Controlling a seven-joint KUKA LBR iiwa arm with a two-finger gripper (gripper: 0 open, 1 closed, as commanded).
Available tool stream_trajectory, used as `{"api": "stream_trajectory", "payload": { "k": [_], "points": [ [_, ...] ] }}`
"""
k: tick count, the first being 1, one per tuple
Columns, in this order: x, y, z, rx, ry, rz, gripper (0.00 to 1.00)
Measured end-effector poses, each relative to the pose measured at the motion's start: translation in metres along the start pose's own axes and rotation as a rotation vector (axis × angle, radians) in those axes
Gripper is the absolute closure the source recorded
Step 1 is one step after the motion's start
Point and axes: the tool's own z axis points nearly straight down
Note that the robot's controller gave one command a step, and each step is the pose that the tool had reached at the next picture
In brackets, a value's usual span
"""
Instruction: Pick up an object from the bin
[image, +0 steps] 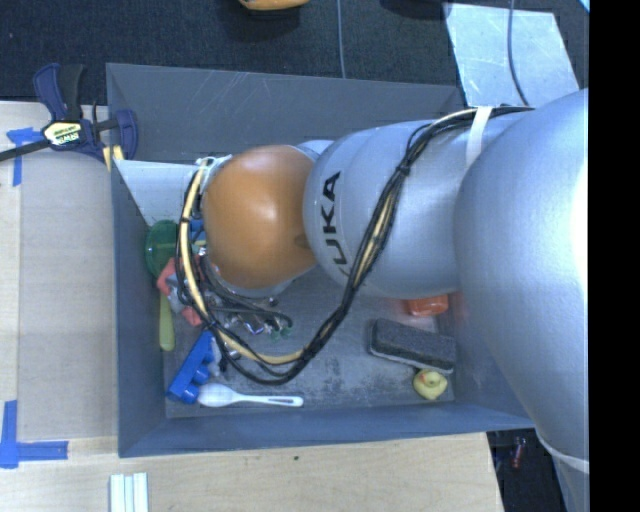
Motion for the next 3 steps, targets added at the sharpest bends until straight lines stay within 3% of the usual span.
{"api": "stream_trajectory", "payload": {
  "k": [1, 2, 3],
  "points": [
    [-0.009, -0.002, 0.003, 0.0, -0.001, -0.306, 0.0],
    [0.001, -0.01, 0.066, -0.002, -0.002, -0.379, 0.0],
    [-0.004, -0.004, 0.063, 0.003, -0.011, -0.793, 1.0]
  ]
}}
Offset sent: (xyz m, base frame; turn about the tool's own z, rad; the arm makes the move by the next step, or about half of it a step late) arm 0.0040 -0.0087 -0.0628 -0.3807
